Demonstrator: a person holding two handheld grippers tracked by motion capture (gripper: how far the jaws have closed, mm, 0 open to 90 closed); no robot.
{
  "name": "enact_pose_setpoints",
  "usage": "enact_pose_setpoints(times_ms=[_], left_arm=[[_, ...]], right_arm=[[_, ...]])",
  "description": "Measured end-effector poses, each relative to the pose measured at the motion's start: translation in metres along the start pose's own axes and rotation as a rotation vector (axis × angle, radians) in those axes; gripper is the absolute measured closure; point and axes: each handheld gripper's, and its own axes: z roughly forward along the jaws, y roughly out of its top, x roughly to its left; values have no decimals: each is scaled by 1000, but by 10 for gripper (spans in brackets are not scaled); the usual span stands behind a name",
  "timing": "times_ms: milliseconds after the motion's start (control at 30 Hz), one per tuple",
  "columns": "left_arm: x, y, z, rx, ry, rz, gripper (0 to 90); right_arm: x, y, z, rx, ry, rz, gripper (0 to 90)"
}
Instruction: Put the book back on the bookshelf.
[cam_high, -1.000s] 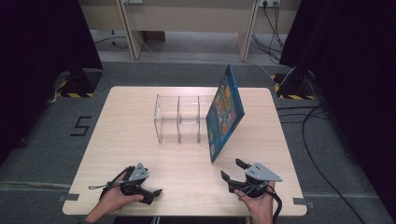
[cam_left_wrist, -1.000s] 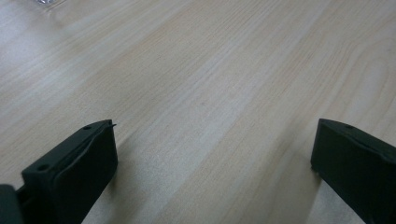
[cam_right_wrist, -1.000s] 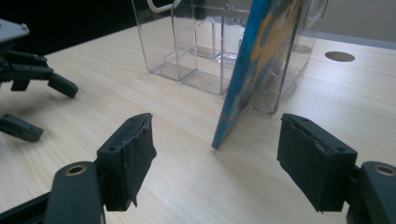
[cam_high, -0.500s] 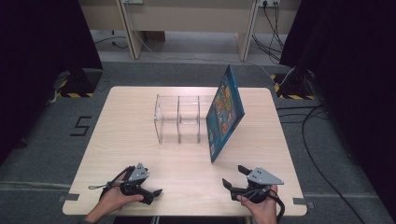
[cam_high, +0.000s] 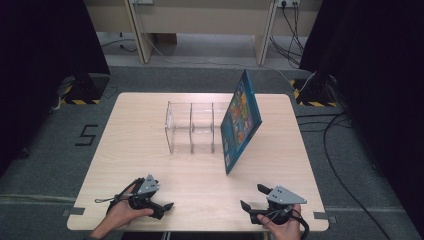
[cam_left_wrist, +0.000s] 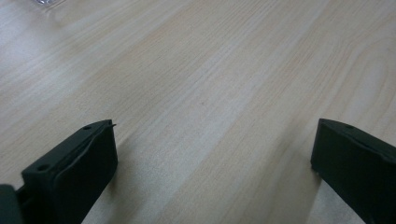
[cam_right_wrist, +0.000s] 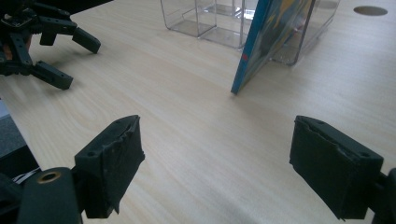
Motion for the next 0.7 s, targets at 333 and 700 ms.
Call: enact_pose_setpoints(times_ms=[333,700], left_arm=[[0,0,0,-1,0,-2,0],[0,0,0,0,0,2,0]], right_arm=[[2,-9,-10,13,21,4,180],[5,-17,-24,7,11,20,172]])
